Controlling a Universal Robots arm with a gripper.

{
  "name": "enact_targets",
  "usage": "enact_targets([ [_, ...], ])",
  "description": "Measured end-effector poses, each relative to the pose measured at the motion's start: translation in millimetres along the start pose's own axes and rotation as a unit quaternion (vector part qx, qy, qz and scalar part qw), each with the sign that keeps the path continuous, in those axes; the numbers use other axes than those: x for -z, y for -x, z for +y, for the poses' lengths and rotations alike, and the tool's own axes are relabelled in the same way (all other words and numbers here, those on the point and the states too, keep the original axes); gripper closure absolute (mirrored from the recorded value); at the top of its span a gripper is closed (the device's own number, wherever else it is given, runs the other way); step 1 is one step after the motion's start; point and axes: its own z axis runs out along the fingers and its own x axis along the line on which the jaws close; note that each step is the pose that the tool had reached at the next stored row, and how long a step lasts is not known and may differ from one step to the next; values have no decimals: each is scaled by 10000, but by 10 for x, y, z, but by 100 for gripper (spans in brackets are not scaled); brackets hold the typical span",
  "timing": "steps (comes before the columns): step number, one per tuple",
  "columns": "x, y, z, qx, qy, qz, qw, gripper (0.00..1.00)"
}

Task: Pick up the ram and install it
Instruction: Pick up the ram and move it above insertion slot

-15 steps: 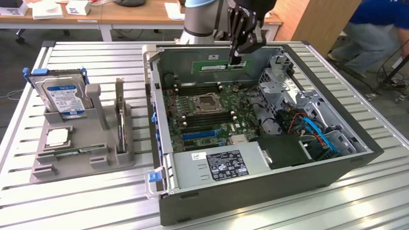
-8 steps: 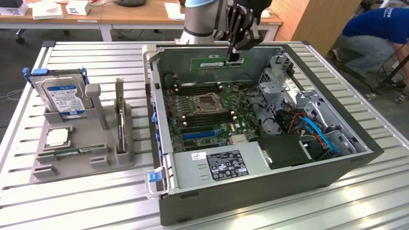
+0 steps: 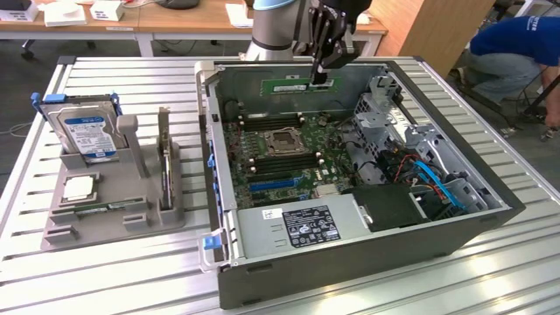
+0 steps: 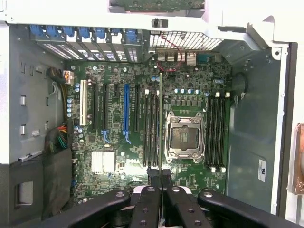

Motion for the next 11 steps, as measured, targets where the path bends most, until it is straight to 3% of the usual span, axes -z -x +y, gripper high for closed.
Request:
enact_targets([
  [11,-198,-7,-3,0,0,1,10000,89],
])
